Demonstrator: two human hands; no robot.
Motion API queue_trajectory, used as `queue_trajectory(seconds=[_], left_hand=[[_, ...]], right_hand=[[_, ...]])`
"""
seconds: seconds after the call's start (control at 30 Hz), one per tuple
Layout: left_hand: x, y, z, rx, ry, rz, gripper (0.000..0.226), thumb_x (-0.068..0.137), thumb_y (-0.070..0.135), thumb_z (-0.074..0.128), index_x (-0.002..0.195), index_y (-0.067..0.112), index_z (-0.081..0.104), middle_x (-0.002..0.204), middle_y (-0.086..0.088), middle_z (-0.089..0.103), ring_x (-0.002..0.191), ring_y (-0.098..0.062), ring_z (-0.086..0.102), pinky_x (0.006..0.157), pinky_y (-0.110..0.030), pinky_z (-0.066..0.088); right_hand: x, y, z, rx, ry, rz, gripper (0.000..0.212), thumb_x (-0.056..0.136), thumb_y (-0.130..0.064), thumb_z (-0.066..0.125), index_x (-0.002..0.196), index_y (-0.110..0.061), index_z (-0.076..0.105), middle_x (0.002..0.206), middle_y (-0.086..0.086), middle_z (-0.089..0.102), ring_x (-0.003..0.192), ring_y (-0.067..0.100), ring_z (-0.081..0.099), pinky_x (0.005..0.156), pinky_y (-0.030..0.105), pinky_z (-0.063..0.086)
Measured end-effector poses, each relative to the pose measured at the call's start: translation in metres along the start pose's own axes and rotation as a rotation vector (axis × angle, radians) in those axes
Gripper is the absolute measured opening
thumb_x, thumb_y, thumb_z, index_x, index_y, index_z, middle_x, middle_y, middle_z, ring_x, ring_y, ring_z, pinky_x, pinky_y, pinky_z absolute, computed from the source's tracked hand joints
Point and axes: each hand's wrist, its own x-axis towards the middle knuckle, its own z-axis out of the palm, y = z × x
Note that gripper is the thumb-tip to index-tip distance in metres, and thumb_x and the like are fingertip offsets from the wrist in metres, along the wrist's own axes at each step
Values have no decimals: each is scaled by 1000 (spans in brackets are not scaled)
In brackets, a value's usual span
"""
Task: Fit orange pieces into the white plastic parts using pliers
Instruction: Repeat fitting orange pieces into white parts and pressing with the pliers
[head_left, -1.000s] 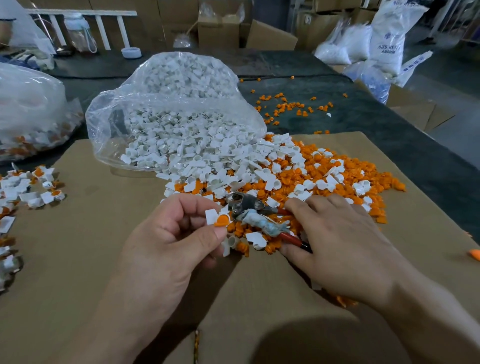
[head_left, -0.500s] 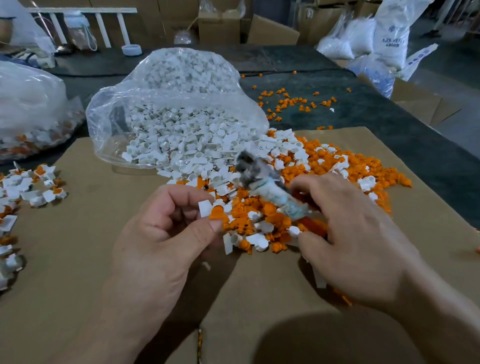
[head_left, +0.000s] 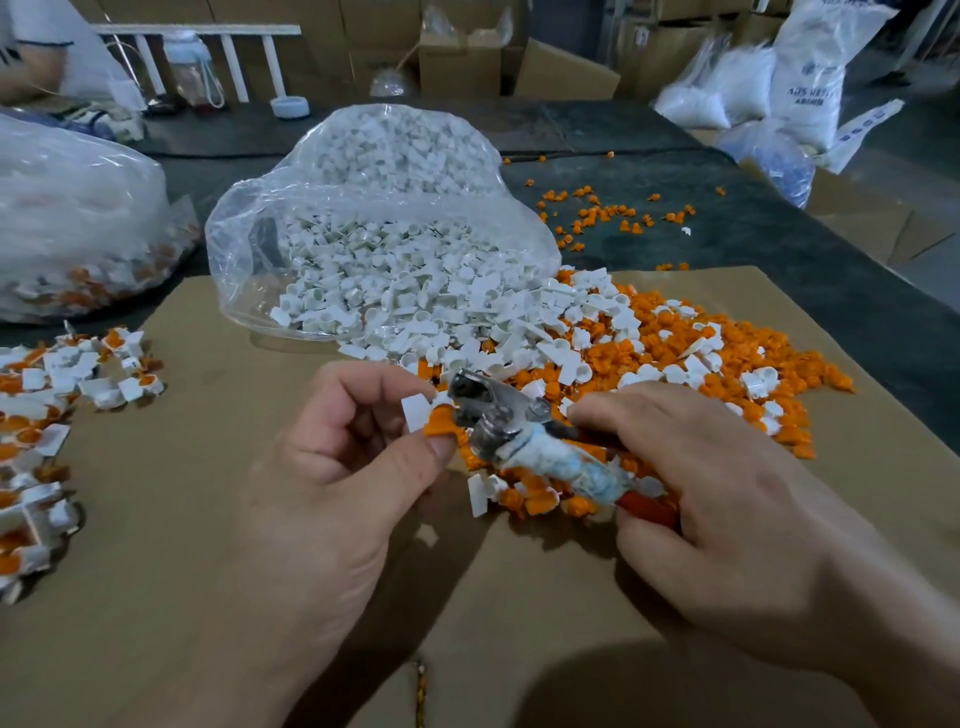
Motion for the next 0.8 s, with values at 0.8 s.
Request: queue_trajectory(seconds=[0.8], left_hand=[[1, 2, -8, 90, -87, 8, 22, 67, 39, 72, 88, 34, 74, 72, 3, 67, 63, -11, 60, 56, -19, 51]], right_hand=[[-2, 5, -2, -54, -7, -37, 62, 72, -40, 35, 133, -34, 46, 130, -19, 48, 120, -1, 38, 93, 13, 28]])
